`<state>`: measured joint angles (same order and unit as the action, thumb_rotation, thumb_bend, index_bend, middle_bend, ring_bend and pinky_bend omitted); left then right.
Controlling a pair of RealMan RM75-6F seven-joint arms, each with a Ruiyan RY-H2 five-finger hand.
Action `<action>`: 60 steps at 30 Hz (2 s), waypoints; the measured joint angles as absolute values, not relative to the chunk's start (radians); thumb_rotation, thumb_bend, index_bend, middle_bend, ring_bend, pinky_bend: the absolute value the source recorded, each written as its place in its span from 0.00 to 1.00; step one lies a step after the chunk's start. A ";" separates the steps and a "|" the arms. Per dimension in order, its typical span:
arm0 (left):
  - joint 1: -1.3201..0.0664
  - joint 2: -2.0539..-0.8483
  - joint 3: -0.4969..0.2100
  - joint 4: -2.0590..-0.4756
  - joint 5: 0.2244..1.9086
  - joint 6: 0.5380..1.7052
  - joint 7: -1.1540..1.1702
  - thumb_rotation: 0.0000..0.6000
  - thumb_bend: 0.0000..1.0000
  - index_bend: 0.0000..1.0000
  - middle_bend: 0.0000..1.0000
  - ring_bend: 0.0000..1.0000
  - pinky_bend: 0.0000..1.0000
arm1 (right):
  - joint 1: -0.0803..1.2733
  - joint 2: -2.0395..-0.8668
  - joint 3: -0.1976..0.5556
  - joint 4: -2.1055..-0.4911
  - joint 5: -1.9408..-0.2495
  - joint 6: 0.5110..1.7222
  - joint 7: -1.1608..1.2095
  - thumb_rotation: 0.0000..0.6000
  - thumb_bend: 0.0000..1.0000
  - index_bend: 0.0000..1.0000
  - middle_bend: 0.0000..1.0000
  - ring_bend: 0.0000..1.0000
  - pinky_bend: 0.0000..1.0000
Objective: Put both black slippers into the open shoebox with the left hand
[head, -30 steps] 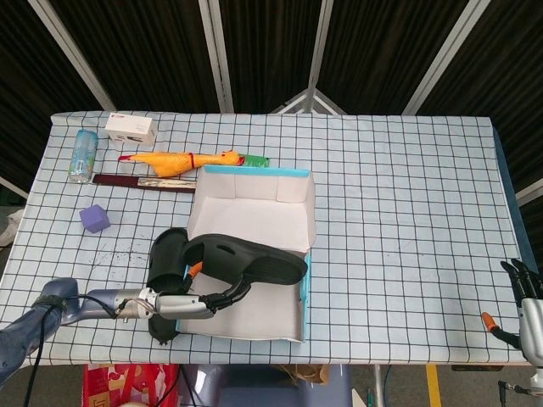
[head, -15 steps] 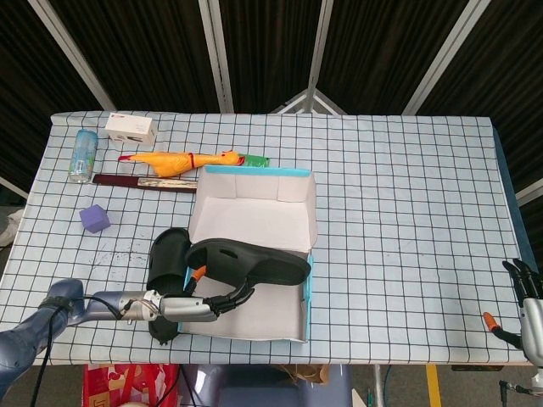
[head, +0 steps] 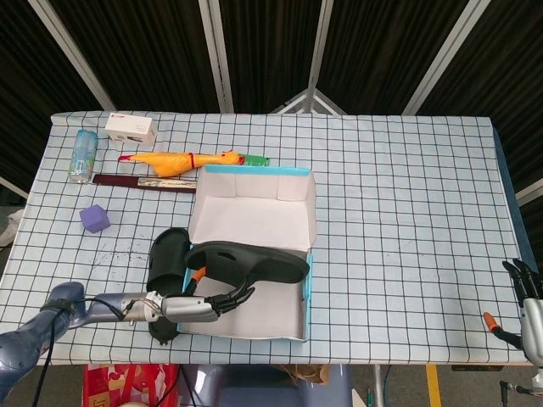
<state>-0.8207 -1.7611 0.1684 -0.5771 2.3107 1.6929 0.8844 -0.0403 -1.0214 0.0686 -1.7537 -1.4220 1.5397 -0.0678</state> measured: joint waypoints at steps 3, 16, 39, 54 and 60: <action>-0.820 -1.762 0.176 -0.578 2.302 1.690 0.877 1.00 0.53 0.61 0.57 0.11 0.16 | -0.041 -1.020 0.069 -1.754 -1.423 1.541 -0.067 1.00 0.25 0.14 0.12 0.17 0.14; -0.813 -1.763 0.188 -0.600 2.251 1.660 0.809 1.00 0.52 0.61 0.57 0.11 0.16 | -0.041 -1.020 0.068 -1.754 -1.424 1.541 -0.067 1.00 0.25 0.14 0.12 0.17 0.14; -0.848 -1.749 0.240 -0.664 2.247 1.566 0.728 1.00 0.51 0.60 0.57 0.12 0.16 | -0.043 -1.018 0.069 -1.755 -1.423 1.543 -0.062 1.00 0.25 0.14 0.12 0.17 0.14; -0.817 -1.766 0.234 -0.651 2.178 1.535 0.634 1.00 0.51 0.58 0.57 0.13 0.16 | -0.028 -1.067 0.089 -1.695 -1.410 1.573 -0.096 1.00 0.25 0.14 0.12 0.17 0.14; -0.817 -1.758 0.243 -0.678 2.172 1.510 0.625 1.00 0.51 0.57 0.56 0.13 0.16 | -0.035 -1.051 0.076 -1.716 -1.418 1.559 -0.079 1.00 0.25 0.14 0.12 0.17 0.14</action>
